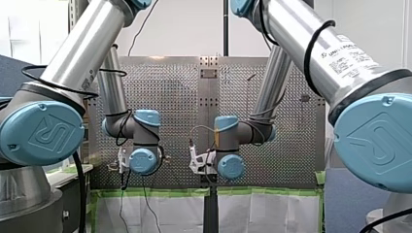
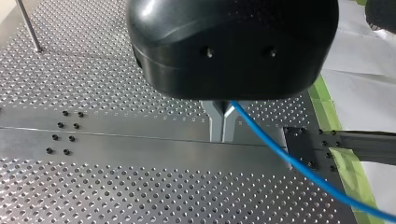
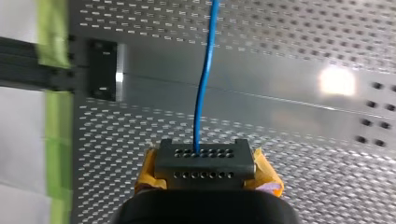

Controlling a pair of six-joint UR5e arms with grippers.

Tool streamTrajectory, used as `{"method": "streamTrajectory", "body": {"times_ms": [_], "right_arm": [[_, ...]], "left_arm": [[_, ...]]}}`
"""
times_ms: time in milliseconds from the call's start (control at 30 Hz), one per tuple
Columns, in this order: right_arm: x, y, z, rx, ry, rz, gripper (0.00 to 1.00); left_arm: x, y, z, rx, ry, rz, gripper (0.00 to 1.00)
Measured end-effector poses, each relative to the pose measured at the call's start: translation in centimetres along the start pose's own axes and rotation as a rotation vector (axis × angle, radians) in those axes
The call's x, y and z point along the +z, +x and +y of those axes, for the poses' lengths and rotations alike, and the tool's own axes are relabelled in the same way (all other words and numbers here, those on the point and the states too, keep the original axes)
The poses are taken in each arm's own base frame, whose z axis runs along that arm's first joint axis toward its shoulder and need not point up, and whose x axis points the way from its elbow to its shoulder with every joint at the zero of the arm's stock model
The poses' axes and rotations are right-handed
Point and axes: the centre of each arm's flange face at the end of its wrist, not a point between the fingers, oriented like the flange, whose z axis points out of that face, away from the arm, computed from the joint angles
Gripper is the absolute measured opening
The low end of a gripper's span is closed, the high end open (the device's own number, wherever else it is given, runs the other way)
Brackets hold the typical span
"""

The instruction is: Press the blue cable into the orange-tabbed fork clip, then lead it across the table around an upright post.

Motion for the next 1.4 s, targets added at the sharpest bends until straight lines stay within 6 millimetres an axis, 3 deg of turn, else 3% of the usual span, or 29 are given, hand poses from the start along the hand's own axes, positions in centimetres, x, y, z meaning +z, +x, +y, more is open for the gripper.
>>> {"method": "streamTrajectory", "body": {"times_ms": [300,567,867,1167,1400], "right_arm": [[-0.9,-4.6,-0.3,-0.026,0.01,-0.082,0.0],[-1.2,-5.0,-0.4,-0.031,0.011,-0.089,0.0],[-0.6,-2.1,0.1,0.023,-0.034,-0.069,0.0],[1.9,3.2,1.1,0.093,-0.037,-0.002,0.0],[2.6,6.4,3.3,0.108,-0.071,0.002,0.0]], "left_arm": [[0.0,0.0,0.1,0.002,0.0,0.001,0.0],[0.4,-1.7,0.1,0.013,0.023,-0.012,0.0],[0.4,-4.5,0.2,-0.048,0.03,-0.014,0.0],[0.6,-7.4,0.3,-0.08,0.038,-0.023,0.0],[1.7,-10.3,0.2,-0.107,0.031,-0.05,0.0]]}}
